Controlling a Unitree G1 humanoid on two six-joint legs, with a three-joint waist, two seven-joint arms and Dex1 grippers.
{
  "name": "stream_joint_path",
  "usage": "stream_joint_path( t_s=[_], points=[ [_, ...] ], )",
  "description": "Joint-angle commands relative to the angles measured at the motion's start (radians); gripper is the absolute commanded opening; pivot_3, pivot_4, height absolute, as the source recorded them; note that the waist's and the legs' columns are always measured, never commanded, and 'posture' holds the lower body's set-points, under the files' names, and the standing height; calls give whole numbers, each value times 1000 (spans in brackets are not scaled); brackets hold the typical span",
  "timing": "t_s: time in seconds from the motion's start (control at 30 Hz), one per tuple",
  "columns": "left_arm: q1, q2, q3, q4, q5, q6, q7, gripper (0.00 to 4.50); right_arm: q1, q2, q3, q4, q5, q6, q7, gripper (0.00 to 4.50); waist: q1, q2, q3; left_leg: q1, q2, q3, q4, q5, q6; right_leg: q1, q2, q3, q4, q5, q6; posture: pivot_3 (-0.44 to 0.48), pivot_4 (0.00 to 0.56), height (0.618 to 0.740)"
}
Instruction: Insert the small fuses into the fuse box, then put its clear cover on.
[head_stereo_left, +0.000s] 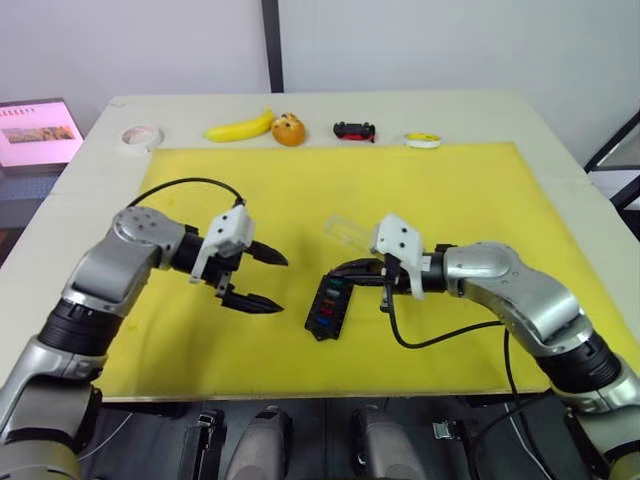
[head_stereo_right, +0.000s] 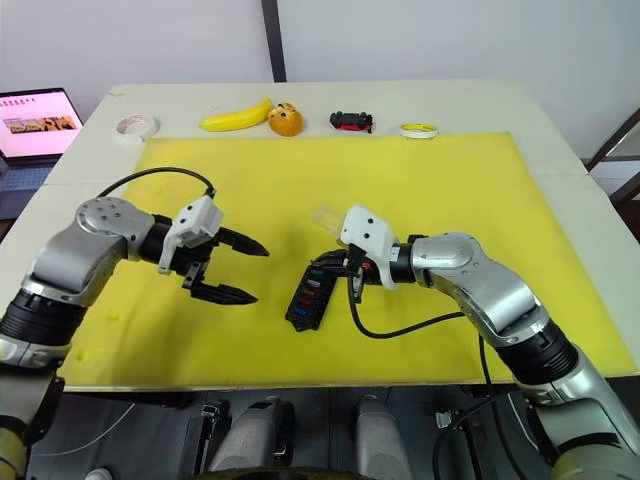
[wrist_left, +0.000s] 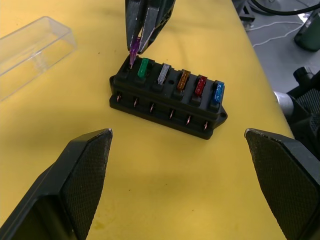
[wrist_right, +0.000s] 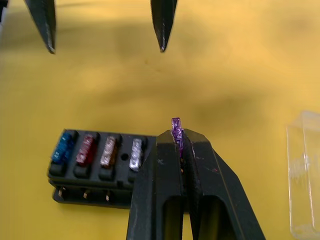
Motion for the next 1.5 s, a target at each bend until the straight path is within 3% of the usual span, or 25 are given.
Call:
stream_joint_path(
  t_s=[0.03,0.73,1.5],
  points=[
    [-5,-2,8,-27,7,-14,2,4458,-1,17,-31,1,-24,-17,19,0,0,0,0,0,0,0,0,0,0,0,0,0,0,0,0,0,150,740],
    [4,-6,11,-38,13,-20,6,4458,3,82,-121,1,-23,57,35,0,0,0,0,0,0,0,0,0,0,0,0,0,1,0,0,0,150,740],
    [2,-8,7,-32,18,-30,6,4458,40,103,-118,-17,-45,101,-2,0,0,0,0,0,0,0,0,0,0,0,0,0,1,0,0,0,150,740]
  ],
)
